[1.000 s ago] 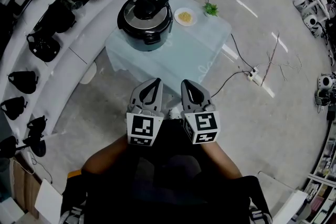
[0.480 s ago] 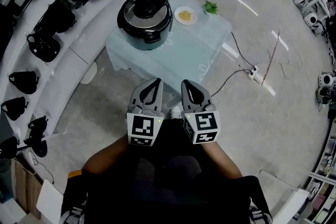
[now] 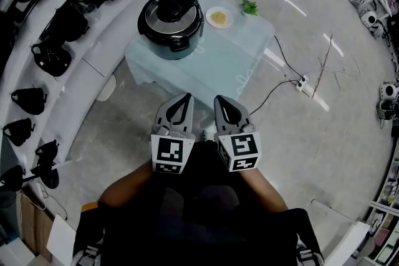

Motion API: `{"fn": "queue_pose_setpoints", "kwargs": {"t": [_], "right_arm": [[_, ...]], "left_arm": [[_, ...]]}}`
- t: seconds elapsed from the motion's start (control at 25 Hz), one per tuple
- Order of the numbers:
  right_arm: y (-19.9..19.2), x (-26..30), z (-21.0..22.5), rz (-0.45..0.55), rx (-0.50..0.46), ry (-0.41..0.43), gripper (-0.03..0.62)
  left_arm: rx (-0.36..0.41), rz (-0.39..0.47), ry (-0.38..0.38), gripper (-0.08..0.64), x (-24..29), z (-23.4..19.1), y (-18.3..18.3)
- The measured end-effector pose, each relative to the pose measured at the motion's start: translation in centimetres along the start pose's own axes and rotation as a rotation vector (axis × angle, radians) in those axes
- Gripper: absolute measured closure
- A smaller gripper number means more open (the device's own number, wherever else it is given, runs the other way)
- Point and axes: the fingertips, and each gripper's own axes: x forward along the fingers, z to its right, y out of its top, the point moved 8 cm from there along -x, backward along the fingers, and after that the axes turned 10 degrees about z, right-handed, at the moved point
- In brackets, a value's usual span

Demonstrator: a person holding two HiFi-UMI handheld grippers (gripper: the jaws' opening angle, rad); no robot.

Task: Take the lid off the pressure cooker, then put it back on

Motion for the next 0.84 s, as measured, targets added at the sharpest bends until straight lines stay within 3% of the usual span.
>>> {"fn": "queue_pose_setpoints", "kwargs": {"t": [0.84], "right_arm": [[0.24,-0.13,0.02,0.006,-0.003,0.009,0.575]], "left_arm": [[0.005,0.005,0.01,0.552,-0.14,0.24,0.3]]}}
